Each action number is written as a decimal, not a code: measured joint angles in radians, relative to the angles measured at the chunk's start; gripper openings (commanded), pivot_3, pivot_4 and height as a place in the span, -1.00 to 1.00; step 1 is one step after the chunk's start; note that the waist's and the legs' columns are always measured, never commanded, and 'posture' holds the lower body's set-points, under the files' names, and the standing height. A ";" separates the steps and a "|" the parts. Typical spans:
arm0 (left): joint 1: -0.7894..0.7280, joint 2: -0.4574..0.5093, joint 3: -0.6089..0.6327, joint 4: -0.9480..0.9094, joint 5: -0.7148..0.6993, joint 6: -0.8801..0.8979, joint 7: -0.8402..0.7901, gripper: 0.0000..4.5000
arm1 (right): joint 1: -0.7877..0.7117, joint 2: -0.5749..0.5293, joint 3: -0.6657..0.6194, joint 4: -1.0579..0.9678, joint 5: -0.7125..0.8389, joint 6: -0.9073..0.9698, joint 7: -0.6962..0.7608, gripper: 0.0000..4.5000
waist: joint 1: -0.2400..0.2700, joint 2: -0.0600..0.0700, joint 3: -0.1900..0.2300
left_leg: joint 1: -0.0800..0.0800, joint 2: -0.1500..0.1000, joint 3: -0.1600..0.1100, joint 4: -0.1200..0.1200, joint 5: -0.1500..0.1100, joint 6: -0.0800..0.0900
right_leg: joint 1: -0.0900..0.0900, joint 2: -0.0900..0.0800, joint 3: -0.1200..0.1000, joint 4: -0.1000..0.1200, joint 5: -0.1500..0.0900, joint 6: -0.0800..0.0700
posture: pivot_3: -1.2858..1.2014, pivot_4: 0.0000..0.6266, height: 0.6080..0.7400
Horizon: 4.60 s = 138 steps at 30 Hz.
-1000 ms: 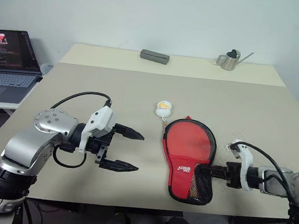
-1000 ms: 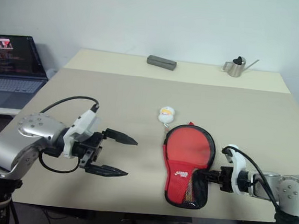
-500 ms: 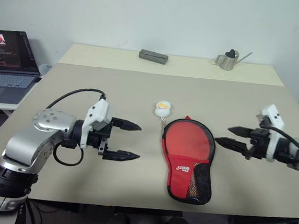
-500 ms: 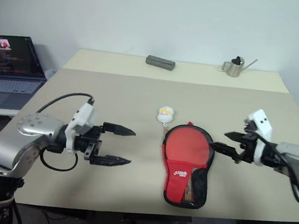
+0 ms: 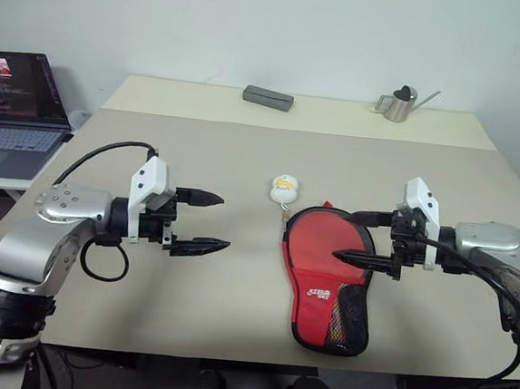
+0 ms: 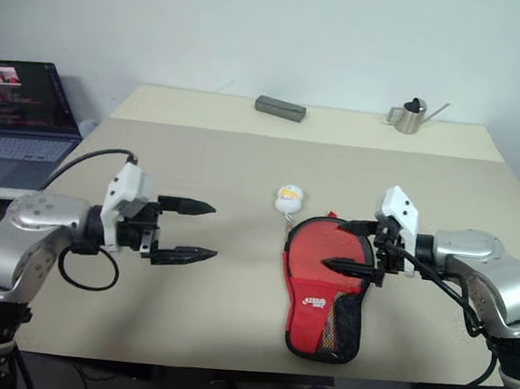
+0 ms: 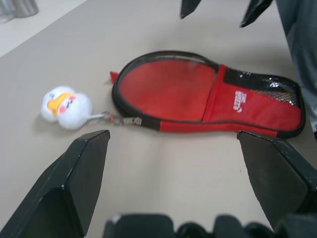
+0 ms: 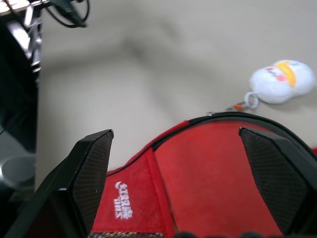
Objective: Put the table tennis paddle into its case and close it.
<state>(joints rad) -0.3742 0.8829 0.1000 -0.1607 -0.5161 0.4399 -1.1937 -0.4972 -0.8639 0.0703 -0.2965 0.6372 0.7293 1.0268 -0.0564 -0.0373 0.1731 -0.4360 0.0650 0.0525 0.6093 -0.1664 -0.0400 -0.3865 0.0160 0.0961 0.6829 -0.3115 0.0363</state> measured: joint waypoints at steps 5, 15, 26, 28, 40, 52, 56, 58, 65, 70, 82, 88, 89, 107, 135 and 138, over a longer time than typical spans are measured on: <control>-0.034 0.019 0.063 0.090 0.028 -0.036 0.032 1.00 | -0.041 0.075 0.056 0.063 -0.096 -0.073 0.003 0.98 | 0.000 0.000 0.000 | 0.000 0.000 0.001 0.000 0.000 0.000 | 0.000 0.000 0.000 0.000 0.000 0.000 | 0.03 -0.52 1.00; -0.093 -0.018 0.047 0.179 0.049 -0.057 0.055 1.00 | -0.068 0.273 0.136 0.262 -0.223 -0.139 -0.053 0.98 | 0.002 -0.001 0.000 | 0.000 -0.001 0.001 0.001 0.000 0.000 | -0.001 0.000 0.000 0.002 0.000 0.000 | 0.03 -0.52 1.00; -0.137 -0.057 0.001 0.212 0.063 -0.058 0.041 1.00 | -0.059 0.329 0.161 0.449 -0.344 -0.277 -0.040 0.98 | 0.002 -0.001 0.000 | 0.001 -0.001 0.001 0.001 0.000 0.000 | -0.001 0.000 0.000 0.006 0.000 0.000 | 0.03 -0.52 1.00; -0.141 -0.064 -0.003 0.220 0.064 -0.058 0.041 1.00 | -0.050 0.330 0.167 0.469 -0.363 -0.298 -0.035 0.98 | 0.001 -0.001 0.000 | 0.001 -0.001 0.001 0.001 0.000 0.000 | -0.001 0.000 0.000 0.006 0.000 0.000 | 0.03 -0.52 1.00; -0.237 -0.139 -0.067 0.332 0.140 -0.054 0.099 1.00 | -0.043 0.366 0.158 0.531 -0.418 -0.396 -0.030 0.98 | 0.002 -0.001 -0.001 | 0.002 -0.001 0.001 0.001 0.000 0.000 | 0.000 0.000 0.000 0.006 0.000 0.000 | 0.03 -0.52 1.00; -0.426 -0.359 -0.172 0.528 0.271 -0.009 0.288 1.00 | -0.038 0.376 0.148 0.526 -0.420 -0.390 -0.027 0.98 | 0.002 -0.001 -0.001 | 0.002 -0.001 0.001 0.001 0.000 0.000 | 0.000 0.001 0.000 0.007 0.000 0.000 | 0.03 -0.52 1.00; -0.474 -0.404 -0.188 0.649 0.310 -0.013 0.316 1.00 | -0.030 0.377 0.147 0.510 -0.420 -0.379 -0.027 0.98 | 0.002 -0.001 -0.001 | 0.002 -0.001 0.001 0.001 0.000 0.000 | 0.000 0.001 0.001 0.006 0.000 0.000 | 0.03 -0.52 1.00; -0.500 -0.433 -0.191 0.727 0.329 -0.025 0.343 1.00 | -0.023 0.376 0.146 0.495 -0.420 -0.369 -0.027 0.98 | 0.003 -0.001 -0.001 | 0.002 -0.002 0.001 0.002 0.000 0.000 | 0.000 0.001 0.000 0.006 0.000 0.000 | 0.03 -0.52 1.00; -0.643 -0.544 -0.172 1.005 0.360 -0.110 0.405 1.00 | -0.003 0.388 0.146 0.459 -0.419 -0.350 -0.036 0.98 | 0.005 -0.001 -0.001 | 0.002 -0.002 0.001 0.002 0.000 -0.001 | 0.000 0.001 0.000 0.006 0.000 0.000 | 0.03 -0.52 1.00; -0.708 -0.581 -0.172 1.149 0.383 -0.158 0.401 1.00 | 0.002 0.398 0.146 0.452 -0.419 -0.345 -0.047 0.98 | 0.001 -0.002 -0.001 | 0.002 -0.002 0.001 0.002 0.000 -0.001 | 0.000 0.001 0.000 0.007 0.000 0.000 | 0.03 -0.52 1.00; -0.829 -0.657 -0.171 1.388 0.466 -0.267 0.434 1.00 | 0.017 0.408 0.142 0.420 -0.419 -0.320 -0.075 0.98 | 0.001 -0.002 -0.001 | 0.002 -0.003 0.001 0.002 0.000 -0.001 | 0.000 0.001 0.000 0.006 0.000 0.000 | 0.03 -0.52 1.00; -0.838 -0.685 -0.158 1.434 0.478 -0.267 0.444 1.00 | 0.037 0.409 0.135 0.391 -0.416 -0.307 -0.091 0.98 | 0.002 -0.002 -0.001 | 0.002 -0.003 0.001 0.002 0.000 -0.001 | 0.000 0.001 0.000 0.006 0.000 0.001 | 0.03 -0.52 1.00; -0.838 -0.689 -0.153 1.438 0.479 -0.267 0.449 1.00 | 0.040 0.409 0.135 0.386 -0.416 -0.304 -0.092 0.98 | 0.002 -0.002 -0.001 | 0.002 -0.003 0.001 0.002 0.000 -0.001 | 0.000 0.001 0.000 0.006 0.000 0.001 | 0.03 -0.52 1.00; -0.845 -0.738 -0.131 1.471 0.534 -0.267 0.530 0.12 | 0.056 0.414 0.123 0.354 -0.409 -0.270 -0.113 1.00 | 0.005 -0.002 -0.001 | 0.002 -0.003 0.001 0.002 0.000 -0.001 | 0.000 0.001 0.000 0.006 0.000 0.001 | 0.03 -0.52 1.00; -0.862 -0.802 -0.141 1.494 0.617 -0.361 0.597 -1.00 | 0.127 0.433 0.107 0.257 -0.380 -0.211 -0.192 1.00 | 0.008 -0.002 -0.002 | 0.002 -0.003 0.001 0.002 0.000 -0.001 | 0.001 0.001 0.000 0.006 0.000 0.001 | 0.03 -0.52 1.00; -0.874 -0.810 -0.158 1.495 0.642 -0.379 0.597 -1.00 | 0.132 0.433 0.107 0.250 -0.380 -0.206 -0.204 1.00 | 0.008 -0.002 -0.002 | 0.002 -0.003 0.001 0.002 0.000 -0.001 | 0.001 0.001 0.000 0.006 0.000 0.001 | 0.03 -0.52 1.00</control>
<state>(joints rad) -1.2485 0.0730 -0.0581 1.3344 0.1262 0.0609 -0.5969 -0.3650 -0.4308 0.1769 -0.0465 0.2575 0.5237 0.8226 -0.0484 -0.0395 0.1715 -0.4341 0.0616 0.0535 0.6109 -0.1664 -0.0413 -0.3858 0.0166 0.0966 0.6893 -0.3120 0.0371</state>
